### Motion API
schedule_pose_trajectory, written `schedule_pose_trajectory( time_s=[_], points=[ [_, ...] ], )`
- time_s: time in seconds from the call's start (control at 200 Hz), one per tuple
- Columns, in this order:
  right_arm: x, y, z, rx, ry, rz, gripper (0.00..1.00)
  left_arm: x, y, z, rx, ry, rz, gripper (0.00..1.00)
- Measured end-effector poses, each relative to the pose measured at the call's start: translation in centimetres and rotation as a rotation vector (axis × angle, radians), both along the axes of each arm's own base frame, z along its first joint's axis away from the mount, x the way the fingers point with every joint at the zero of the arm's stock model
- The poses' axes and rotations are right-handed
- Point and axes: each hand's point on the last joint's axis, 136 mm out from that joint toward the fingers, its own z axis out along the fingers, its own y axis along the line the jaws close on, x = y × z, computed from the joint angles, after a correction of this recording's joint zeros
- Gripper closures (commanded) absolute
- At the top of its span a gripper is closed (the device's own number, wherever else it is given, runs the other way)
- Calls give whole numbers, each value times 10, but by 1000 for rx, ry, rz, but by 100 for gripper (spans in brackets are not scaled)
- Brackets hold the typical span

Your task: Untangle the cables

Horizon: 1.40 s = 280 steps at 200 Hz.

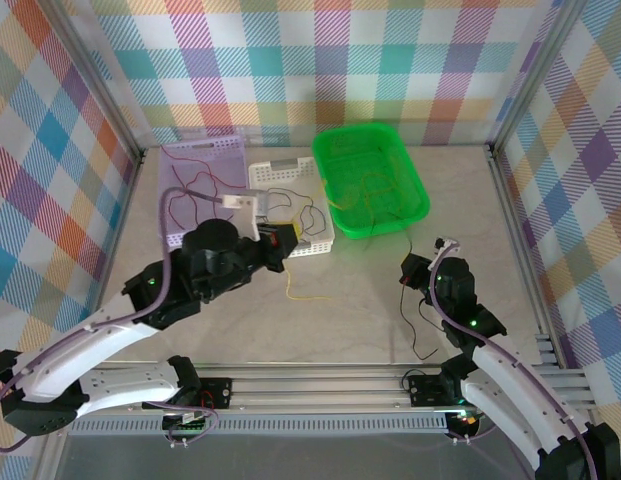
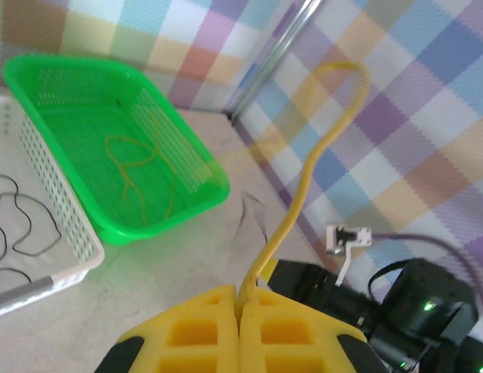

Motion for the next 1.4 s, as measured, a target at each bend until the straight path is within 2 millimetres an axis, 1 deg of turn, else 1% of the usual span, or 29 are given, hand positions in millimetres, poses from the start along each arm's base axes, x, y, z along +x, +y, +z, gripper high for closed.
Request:
schedule_pose_trajectory(
  time_s=[0.12,0.245,0.35,0.48,0.58,0.725,0.895,1.115,1.255,1.4],
  points=[
    [0,-2,-5,-11,19,-8,100,-3,15,22,-16,-34,30,100],
    [0,-3,-7,-14,26,-16,100,-3,20,36,-18,-50,45,100],
    [-1,-6,-8,-18,34,-33,100,2,16,46,2,-63,51,100],
    [-3,-12,-2,-9,15,-60,100,13,0,59,37,-83,46,100],
    [-5,-16,9,5,-26,-81,100,29,-16,63,68,-89,42,100],
    [-10,-24,26,35,-99,-111,100,61,-34,57,99,-63,45,100],
    [-12,-28,27,49,-118,-133,100,93,-51,49,120,-28,33,100],
    [-14,-31,28,55,-129,-144,100,125,-69,55,108,-23,18,100],
    [-16,-33,29,62,-141,-150,100,150,-78,56,105,-27,26,100],
    [-16,-33,30,63,-147,-152,100,178,-91,47,115,-21,36,100]
  ],
)
